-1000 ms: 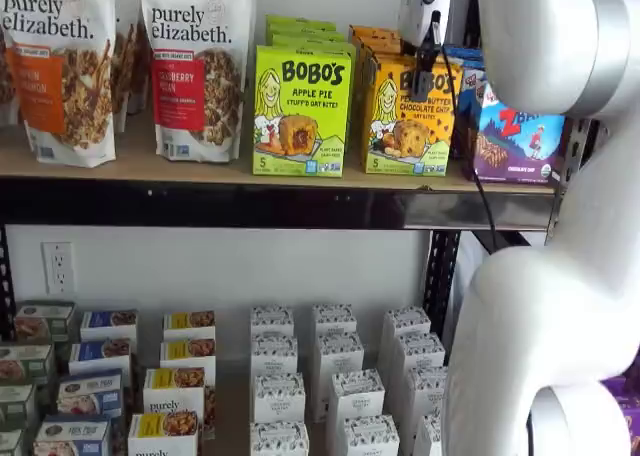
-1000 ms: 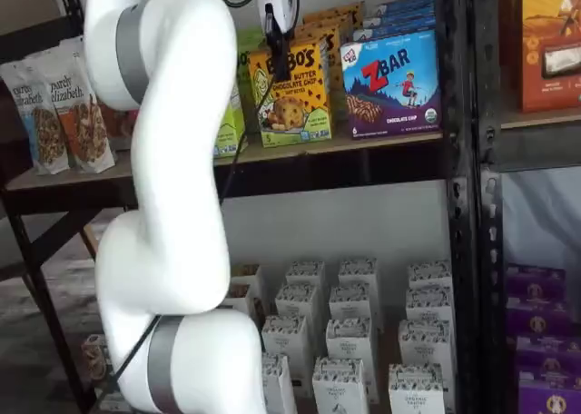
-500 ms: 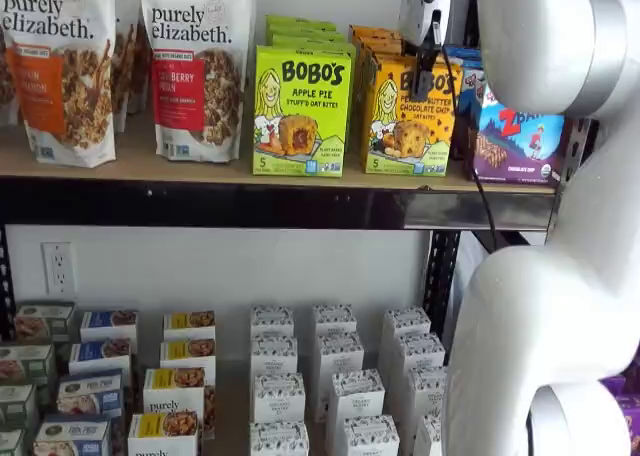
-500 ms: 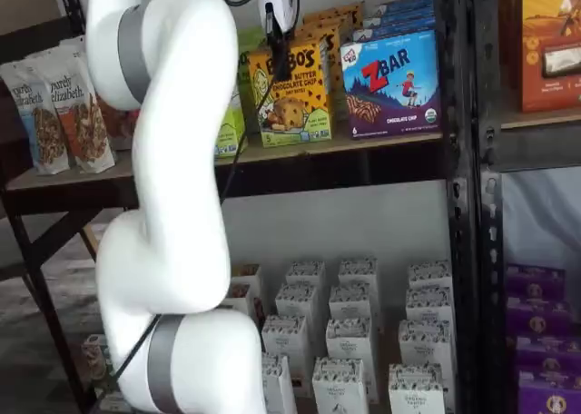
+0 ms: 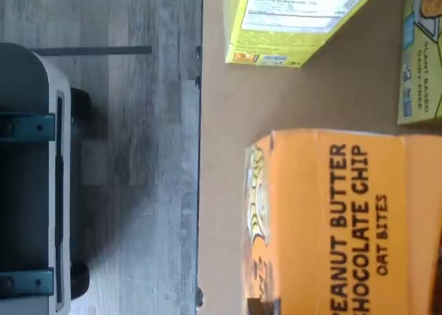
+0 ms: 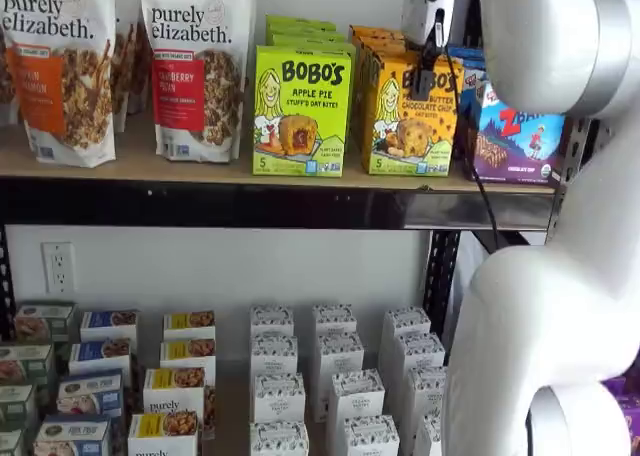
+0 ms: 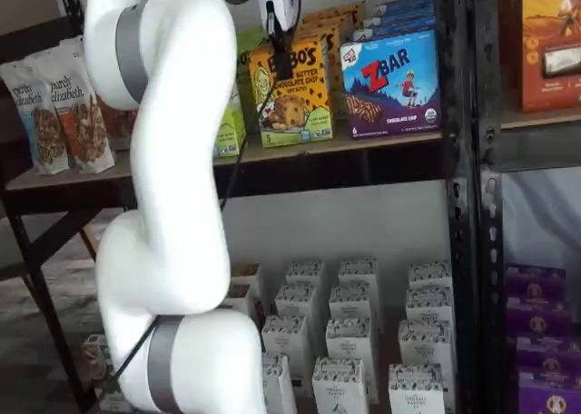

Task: Pick up the orange box on the top shelf, the fifth box from the left

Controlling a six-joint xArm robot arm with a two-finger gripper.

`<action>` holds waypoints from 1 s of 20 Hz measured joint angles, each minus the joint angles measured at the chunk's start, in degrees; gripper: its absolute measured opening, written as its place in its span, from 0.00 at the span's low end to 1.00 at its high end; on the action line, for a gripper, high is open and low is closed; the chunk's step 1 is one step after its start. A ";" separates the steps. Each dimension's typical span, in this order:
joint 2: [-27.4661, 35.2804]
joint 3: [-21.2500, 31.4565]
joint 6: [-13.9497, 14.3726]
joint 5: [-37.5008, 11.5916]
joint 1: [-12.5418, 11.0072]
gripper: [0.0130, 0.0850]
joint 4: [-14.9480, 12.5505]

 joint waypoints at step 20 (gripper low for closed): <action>-17.67 6.55 2.78 7.09 1.23 0.28 3.47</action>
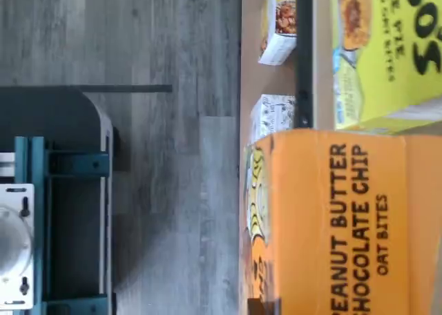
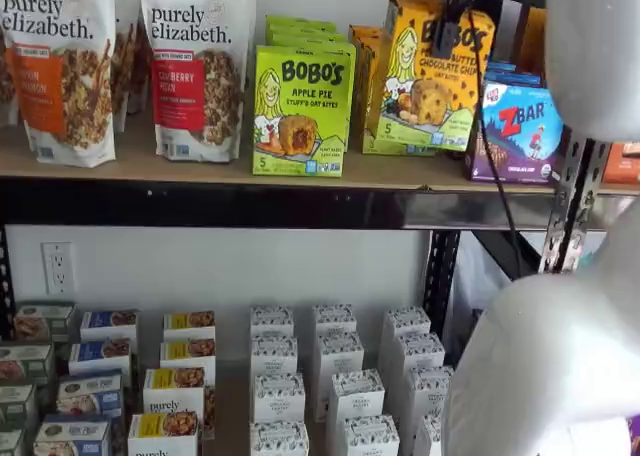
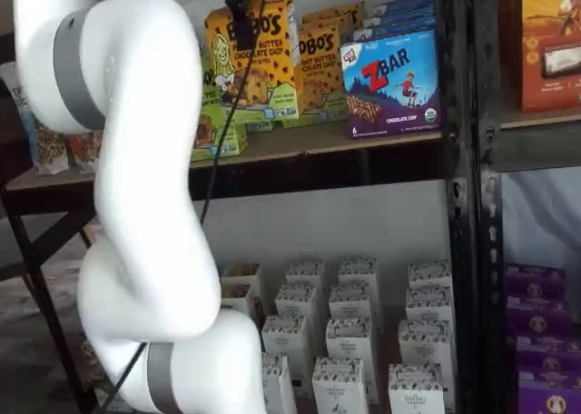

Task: Pick up the orange box on the top shelf, the fifth box from the left

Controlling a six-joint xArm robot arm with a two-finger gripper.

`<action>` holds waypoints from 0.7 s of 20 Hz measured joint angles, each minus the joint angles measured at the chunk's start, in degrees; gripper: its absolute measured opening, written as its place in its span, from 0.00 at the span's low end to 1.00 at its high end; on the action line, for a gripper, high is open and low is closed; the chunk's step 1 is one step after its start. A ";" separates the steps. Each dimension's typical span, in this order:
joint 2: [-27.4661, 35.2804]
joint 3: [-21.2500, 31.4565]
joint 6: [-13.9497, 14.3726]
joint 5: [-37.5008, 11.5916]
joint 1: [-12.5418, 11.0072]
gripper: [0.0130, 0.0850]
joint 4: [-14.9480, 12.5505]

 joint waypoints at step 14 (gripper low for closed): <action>-14.92 11.44 -2.32 6.67 -3.02 0.28 0.62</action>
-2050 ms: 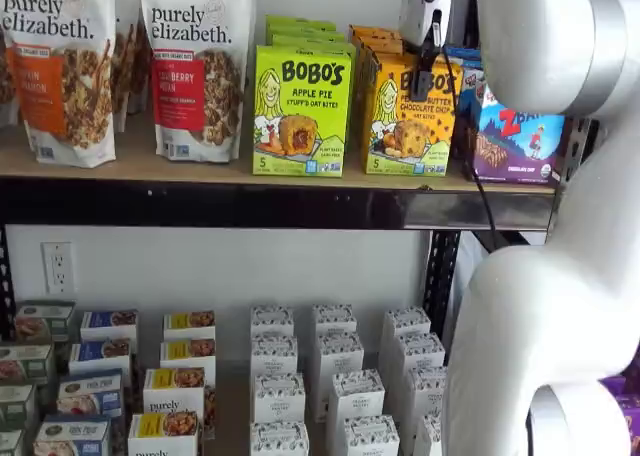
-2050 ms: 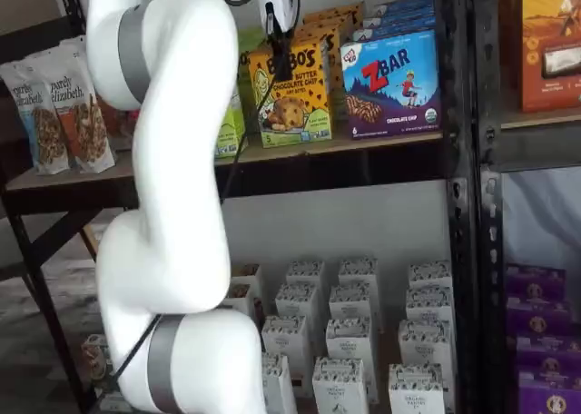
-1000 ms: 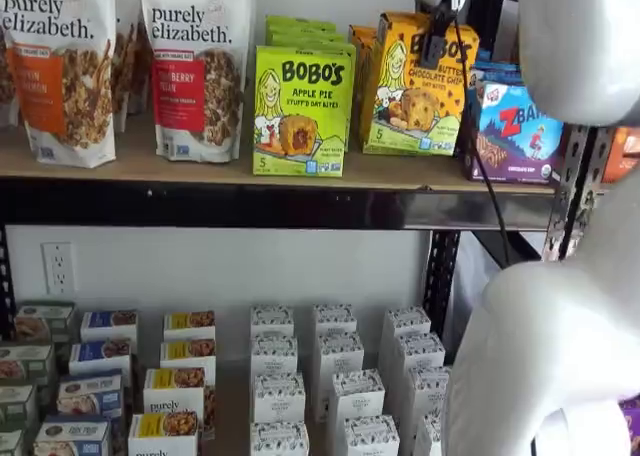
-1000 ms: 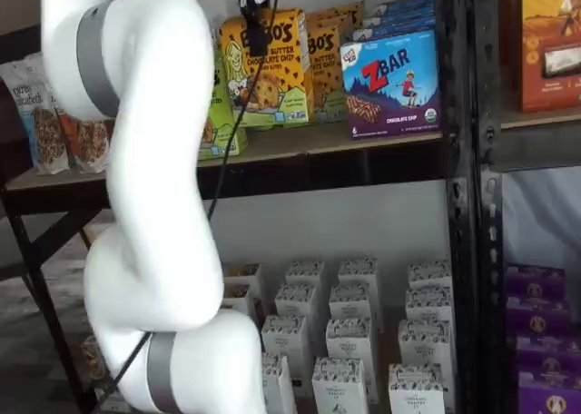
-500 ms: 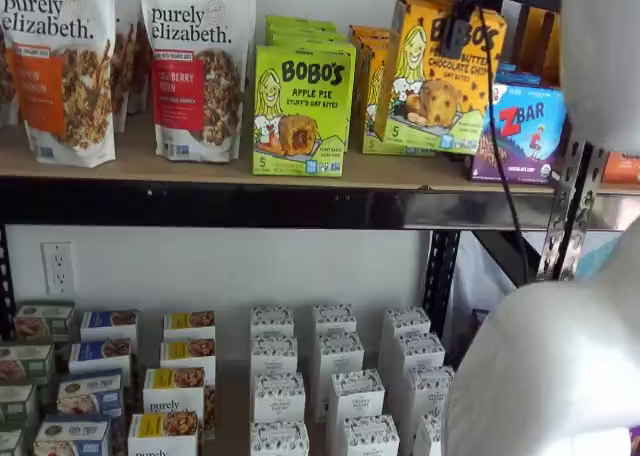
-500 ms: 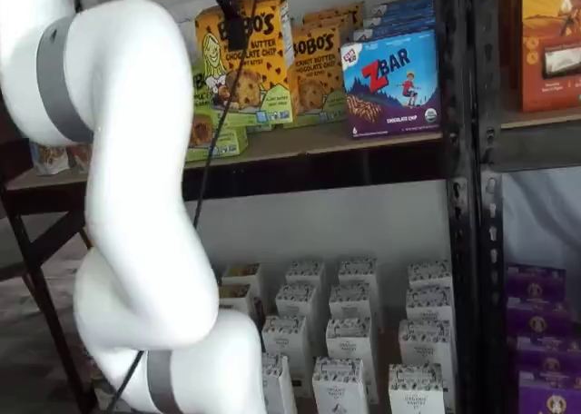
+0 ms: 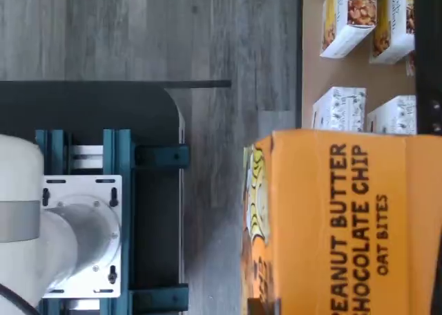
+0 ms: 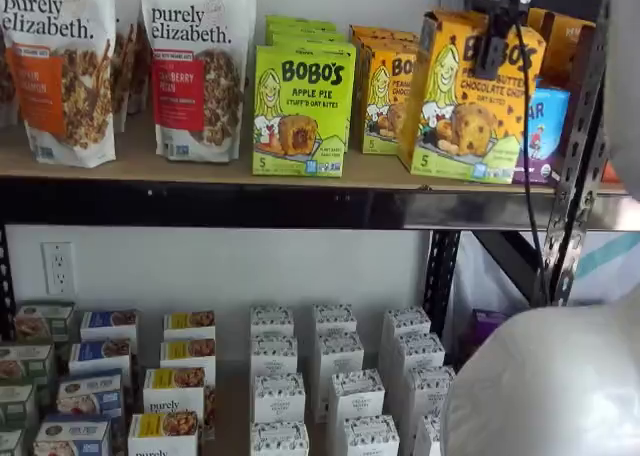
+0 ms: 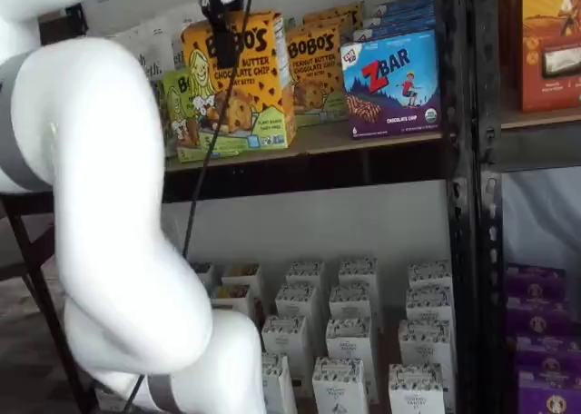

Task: Pick up the orange box on the top shelf, the fifth box from the left

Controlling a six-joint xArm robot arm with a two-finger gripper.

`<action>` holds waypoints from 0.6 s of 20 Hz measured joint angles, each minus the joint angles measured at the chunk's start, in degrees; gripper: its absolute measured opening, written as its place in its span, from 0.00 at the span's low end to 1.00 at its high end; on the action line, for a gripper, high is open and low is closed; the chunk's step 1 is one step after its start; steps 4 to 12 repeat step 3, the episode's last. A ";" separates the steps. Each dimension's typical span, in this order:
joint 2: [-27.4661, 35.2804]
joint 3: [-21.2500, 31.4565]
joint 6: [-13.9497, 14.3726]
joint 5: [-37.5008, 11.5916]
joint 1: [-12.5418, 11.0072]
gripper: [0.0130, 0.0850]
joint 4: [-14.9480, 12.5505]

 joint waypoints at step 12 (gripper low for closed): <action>-3.83 3.28 -1.14 0.90 -1.16 0.28 0.00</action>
